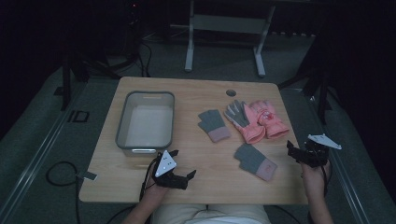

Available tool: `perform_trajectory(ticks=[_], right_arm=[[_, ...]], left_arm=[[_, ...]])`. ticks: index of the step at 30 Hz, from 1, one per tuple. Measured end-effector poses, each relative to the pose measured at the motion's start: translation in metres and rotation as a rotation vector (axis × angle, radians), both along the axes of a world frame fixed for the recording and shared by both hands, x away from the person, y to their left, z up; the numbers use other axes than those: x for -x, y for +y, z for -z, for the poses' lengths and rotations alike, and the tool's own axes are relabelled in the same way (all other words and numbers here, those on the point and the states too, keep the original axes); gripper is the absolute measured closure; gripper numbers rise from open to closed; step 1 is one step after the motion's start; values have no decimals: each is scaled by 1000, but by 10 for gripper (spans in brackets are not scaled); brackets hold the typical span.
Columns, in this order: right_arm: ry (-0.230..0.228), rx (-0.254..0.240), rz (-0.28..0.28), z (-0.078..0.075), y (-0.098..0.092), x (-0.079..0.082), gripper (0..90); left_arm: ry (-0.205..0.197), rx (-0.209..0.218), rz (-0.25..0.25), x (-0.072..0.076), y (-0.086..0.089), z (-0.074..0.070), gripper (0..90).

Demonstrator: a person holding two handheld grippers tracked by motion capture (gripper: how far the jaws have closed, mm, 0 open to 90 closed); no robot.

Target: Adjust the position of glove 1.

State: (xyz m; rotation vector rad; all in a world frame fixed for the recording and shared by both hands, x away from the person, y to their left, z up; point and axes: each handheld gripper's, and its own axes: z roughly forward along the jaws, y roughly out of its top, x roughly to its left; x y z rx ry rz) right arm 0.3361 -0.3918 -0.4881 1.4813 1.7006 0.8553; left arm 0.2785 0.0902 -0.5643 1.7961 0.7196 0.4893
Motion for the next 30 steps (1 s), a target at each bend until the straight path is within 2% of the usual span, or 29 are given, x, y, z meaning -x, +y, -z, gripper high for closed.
perform_trajectory(ticks=[6, 8, 9, 10, 14, 15, 18, 21, 23, 25, 26, 28, 30], right_arm=[[-23, 38, -23, -20, 12, -9, 125], [-35, 73, -24, -27, 17, -13, 125], [-35, 73, -24, -27, 17, -13, 125], [-41, 84, -32, -33, 22, -16, 125], [-15, 96, -62, -44, 32, -24, 143], [-5, 92, -74, -46, 34, -27, 153], [-42, 71, -101, -53, 42, -30, 162], [-48, 15, -116, -59, 48, -33, 162], [-57, -3, -119, -63, 53, -35, 185], [-52, -3, -137, -65, 58, -38, 162], [-42, -17, -156, -65, 61, -40, 128], [-25, -45, -187, -67, 66, -45, 129], [-34, -84, -210, -67, 70, -48, 138]], left_arm=[[0, 0, -2, 0, 0, 0, 0], [0, 1, -4, 0, 0, 0, 1], [-1, 1, -3, 0, 0, 0, 1], [-2, 0, -2, 0, 0, 0, 0], [-2, -1, 0, 0, 0, 0, 0], [-1, 1, 0, 0, 0, 0, 0], [-1, 3, 1, 0, 0, 0, 0], [-4, -1, 3, 0, 0, 0, 1], [-4, -2, 4, 1, 0, 0, 0], [-3, -1, 3, 1, 0, 0, 0], [-4, -1, 3, 0, 0, 0, 0], [-3, -1, 4, 0, 0, 0, 0], [-3, -1, 3, 0, 0, 0, 0]])
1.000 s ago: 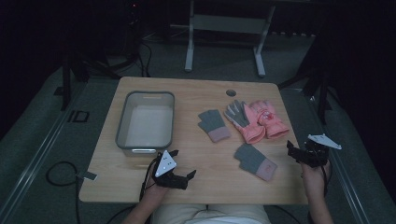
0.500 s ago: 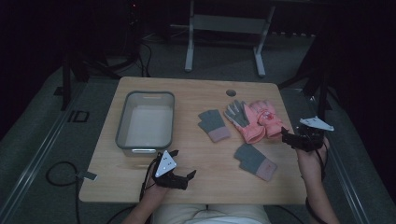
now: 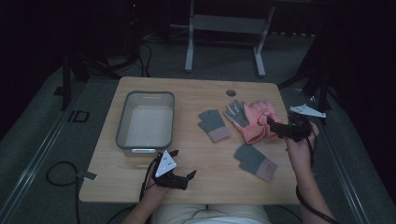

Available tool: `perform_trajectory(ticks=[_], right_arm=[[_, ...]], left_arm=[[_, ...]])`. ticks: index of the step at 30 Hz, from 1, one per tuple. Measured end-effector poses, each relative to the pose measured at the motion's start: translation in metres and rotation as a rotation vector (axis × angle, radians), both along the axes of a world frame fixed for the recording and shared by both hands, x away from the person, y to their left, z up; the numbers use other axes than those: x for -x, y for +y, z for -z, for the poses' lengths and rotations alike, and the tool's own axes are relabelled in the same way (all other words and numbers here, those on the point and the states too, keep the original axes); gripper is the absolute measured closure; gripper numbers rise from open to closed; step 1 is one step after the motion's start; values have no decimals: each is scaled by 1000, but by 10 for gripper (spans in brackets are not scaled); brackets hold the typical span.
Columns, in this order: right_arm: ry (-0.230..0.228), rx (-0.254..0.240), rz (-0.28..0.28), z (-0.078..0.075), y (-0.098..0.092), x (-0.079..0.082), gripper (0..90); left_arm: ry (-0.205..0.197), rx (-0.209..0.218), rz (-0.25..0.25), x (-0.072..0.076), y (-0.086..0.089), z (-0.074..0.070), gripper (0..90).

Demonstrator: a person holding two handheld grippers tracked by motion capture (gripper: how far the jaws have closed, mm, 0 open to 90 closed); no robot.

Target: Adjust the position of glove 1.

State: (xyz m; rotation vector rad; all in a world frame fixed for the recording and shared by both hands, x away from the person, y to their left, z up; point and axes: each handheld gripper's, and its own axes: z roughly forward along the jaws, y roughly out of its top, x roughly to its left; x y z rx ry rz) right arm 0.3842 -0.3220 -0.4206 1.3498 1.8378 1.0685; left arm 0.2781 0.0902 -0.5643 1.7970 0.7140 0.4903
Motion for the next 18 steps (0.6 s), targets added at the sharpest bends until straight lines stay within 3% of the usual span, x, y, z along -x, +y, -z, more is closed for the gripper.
perform_trajectory(ticks=[5, 13, 18], right_arm=[[25, -44, -68, 2, 11, -10, 110], [108, -23, -193, 11, 39, -29, 139], [113, -5, -225, 15, 55, -40, 195]], left_arm=[[-2, -4, 2, 0, 0, 0, 0], [-1, 0, 4, 0, 0, 0, 0], [2, 3, 6, 0, 0, 0, 0]])
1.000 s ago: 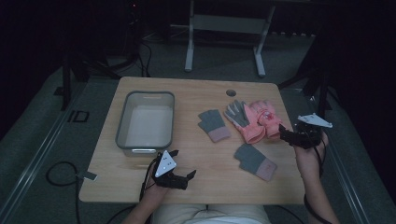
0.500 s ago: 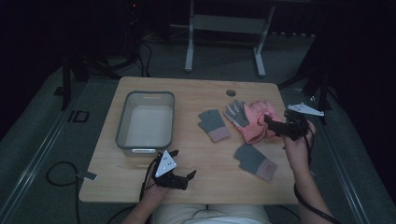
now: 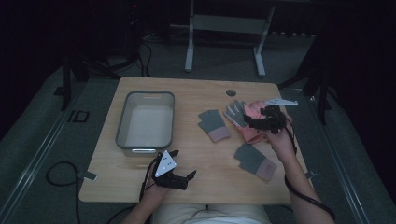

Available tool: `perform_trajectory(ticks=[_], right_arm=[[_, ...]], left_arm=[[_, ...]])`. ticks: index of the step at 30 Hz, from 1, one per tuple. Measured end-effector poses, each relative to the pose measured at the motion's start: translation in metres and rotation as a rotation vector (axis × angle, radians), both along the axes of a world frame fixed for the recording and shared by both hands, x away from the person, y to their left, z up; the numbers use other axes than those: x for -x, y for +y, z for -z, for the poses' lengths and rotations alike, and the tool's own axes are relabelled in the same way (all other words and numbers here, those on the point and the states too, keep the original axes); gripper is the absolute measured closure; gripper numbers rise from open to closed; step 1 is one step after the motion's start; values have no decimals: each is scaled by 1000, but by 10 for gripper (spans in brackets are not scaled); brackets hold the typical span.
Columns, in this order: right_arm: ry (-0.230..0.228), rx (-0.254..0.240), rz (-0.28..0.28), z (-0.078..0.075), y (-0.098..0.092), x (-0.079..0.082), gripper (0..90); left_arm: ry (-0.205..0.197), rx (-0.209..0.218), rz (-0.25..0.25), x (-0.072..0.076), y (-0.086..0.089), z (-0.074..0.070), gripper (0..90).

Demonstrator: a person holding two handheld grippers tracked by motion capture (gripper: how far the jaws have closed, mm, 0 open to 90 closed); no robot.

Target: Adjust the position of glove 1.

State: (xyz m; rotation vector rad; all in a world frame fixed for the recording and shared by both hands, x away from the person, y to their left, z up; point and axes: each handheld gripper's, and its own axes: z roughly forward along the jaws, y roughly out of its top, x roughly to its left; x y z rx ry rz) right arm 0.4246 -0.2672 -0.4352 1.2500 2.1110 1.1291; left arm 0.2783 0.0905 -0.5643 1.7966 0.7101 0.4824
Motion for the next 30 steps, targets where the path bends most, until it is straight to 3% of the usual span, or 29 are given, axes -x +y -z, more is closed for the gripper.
perform_trajectory(ticks=[11, 17, 23, 30], right_arm=[[-18, 52, -94, 11, 37, -22, 312], [-12, 111, -142, 23, 58, -33, 364], [13, 136, -180, 37, 74, -45, 445], [71, 211, -242, 56, 92, -62, 493]], left_arm=[[1, 1, 5, 0, 0, 0, 1], [0, 2, 5, 0, 0, 0, 0], [1, 1, 8, 0, 1, 0, 0], [-2, 2, 6, 0, 0, 0, 0]])
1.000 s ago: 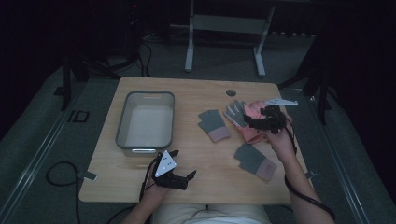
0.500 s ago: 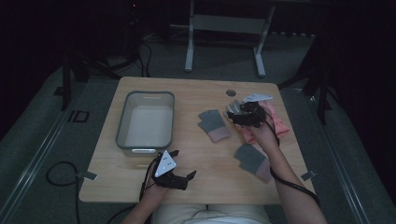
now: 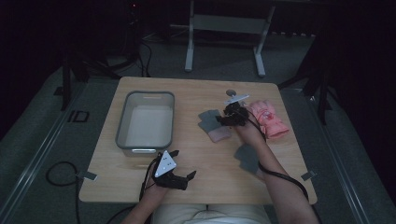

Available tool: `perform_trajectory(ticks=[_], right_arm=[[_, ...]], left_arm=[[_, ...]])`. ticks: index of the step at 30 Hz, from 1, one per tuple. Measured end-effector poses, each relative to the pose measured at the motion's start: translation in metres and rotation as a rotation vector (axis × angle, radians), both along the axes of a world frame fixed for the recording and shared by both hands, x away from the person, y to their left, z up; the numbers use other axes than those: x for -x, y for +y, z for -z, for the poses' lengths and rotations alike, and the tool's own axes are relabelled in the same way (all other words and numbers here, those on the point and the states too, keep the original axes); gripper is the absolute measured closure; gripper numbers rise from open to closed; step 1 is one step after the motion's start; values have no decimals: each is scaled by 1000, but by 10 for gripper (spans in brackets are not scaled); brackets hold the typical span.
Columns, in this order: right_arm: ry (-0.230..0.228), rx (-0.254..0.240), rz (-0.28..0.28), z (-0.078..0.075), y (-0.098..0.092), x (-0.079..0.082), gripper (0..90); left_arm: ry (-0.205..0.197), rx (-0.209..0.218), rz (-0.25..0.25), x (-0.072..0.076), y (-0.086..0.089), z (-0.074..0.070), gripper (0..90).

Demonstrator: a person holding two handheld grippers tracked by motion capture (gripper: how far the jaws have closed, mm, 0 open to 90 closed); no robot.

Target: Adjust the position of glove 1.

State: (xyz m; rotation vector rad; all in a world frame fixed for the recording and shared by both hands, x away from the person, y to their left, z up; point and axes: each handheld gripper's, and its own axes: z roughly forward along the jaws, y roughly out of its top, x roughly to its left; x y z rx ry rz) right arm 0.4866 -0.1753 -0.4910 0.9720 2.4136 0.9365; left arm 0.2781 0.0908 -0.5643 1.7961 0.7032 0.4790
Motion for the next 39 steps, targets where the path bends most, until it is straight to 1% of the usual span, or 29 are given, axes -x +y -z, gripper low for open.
perform_trajectory(ticks=[5, 6, 7, 9, 10, 11, 13, 16, 19, 20, 21, 22, 24, 25, 26, 27, 28, 30, 31, 32, 33, 34, 35, 37, 39], right_arm=[[49, 7, -22, 11, 9, -12, 524], [52, 20, -22, 15, 11, -14, 538], [60, 43, -22, 18, 12, -16, 551], [90, 59, -17, 26, 13, -20, 576], [107, 74, -12, 29, 13, -22, 570], [114, 84, -6, 32, 14, -23, 572], [132, 85, -6, 38, 14, -25, 558], [139, 90, -15, 44, 16, -26, 565], [131, 96, -26, 46, 17, -25, 589], [131, 101, -25, 47, 18, -24, 644], [126, 104, -32, 47, 19, -23, 679], [127, 100, -35, 47, 19, -23, 728], [130, 88, -31, 47, 20, -22, 791], [137, 79, -22, 47, 20, -22, 814], [153, 55, -2, 46, 20, -23, 838], [167, 28, 16, 45, 19, -22, 846], [174, 5, 47, 42, 18, -21, 849], [162, -22, 73, 34, 19, -15, 850], [156, -44, 85, 28, 18, -11, 851], [147, -76, 109, 19, 17, -5, 851], [142, -104, 122, 13, 16, -1, 851], [137, -139, 146, 4, 15, 5, 851], [126, -163, 165, -6, 14, 13, 851], [107, -178, 182, -18, 15, 26, 851], [83, -179, 198, -28, 16, 42, 851]], left_arm=[[0, 2, 0, 0, 0, 0, 0], [2, 2, 0, 0, 0, 0, 0], [1, 2, 1, 0, 0, 0, 0], [0, 1, 1, 0, 0, 0, 0], [-1, 1, 1, 0, 0, 0, 0], [0, 1, 2, 0, 0, 0, 0], [2, 1, 5, 0, 0, 0, 0], [4, 2, 6, 0, 0, 0, 0], [3, 2, 4, 0, 0, 0, 1], [0, 0, 3, 0, 0, 0, 0], [2, 1, 5, 0, 0, 0, 0], [2, 2, 5, 0, 0, 0, 1], [2, 3, 5, 0, 0, 0, 0], [2, 3, 5, 0, 0, 0, 0], [3, 3, 5, 0, 0, 0, 0], [3, 4, 5, 0, 0, 0, 0], [3, 5, 5, 0, 0, 0, 0], [4, 6, 5, 0, 1, 0, 0], [5, 7, 4, 0, 1, 0, 0], [5, 7, 4, 0, 1, 0, 1], [6, 6, 3, 0, 0, 0, 0], [6, 6, 3, 0, 0, 0, 0], [4, 3, 3, 0, 0, 0, 0], [3, 0, 2, 0, 0, 0, 1], [3, 1, 1, 0, 0, 0, 0]])
